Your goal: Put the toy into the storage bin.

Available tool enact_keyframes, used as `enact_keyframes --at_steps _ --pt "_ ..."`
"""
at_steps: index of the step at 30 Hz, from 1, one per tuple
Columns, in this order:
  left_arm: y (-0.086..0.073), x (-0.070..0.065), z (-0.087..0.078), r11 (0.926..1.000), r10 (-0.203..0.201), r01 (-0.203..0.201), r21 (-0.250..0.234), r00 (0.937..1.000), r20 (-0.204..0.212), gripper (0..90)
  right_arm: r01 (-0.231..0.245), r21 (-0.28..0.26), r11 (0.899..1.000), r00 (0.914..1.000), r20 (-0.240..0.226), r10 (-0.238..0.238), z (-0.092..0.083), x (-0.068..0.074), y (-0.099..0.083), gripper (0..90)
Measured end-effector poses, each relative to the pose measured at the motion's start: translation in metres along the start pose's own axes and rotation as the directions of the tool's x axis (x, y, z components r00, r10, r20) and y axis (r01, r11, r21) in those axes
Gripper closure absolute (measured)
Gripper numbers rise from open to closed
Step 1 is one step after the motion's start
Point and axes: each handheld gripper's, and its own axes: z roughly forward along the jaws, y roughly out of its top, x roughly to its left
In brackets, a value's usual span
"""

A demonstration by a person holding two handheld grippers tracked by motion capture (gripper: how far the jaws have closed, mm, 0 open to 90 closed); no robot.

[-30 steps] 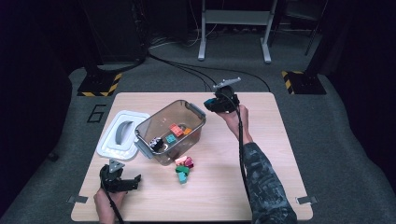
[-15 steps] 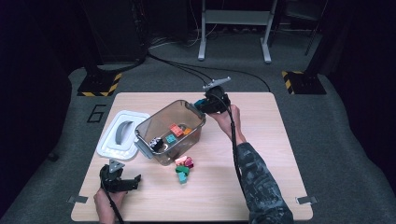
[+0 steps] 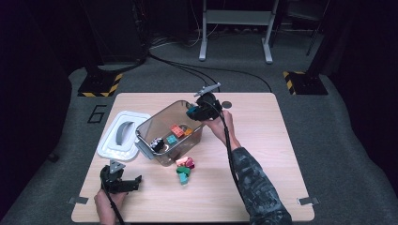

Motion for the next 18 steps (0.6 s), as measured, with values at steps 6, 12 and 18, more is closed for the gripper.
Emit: enact_keyframes --at_steps 6,12,18 --pt "0.000 0.000 0.000 1.0000 0.001 -0.001 0.000 1.0000 0.000 0.0 -0.011 0.022 1.000 0.9996 -0.025 0.011 0.006 0.006 -0.006 58.9" --pt "0.000 -0.001 0.001 0.9999 -0.010 0.010 -0.011 0.9999 -0.004 0.0 -0.008 0.031 0.999 0.9994 -0.033 0.009 0.007 0.007 -0.011 58.9" --pt "0.000 -0.001 0.001 0.9999 -0.010 0.010 -0.011 0.9999 -0.004 0.0 -0.023 0.044 0.999 0.9987 -0.045 0.025 0.005 0.010 -0.015 58.8"
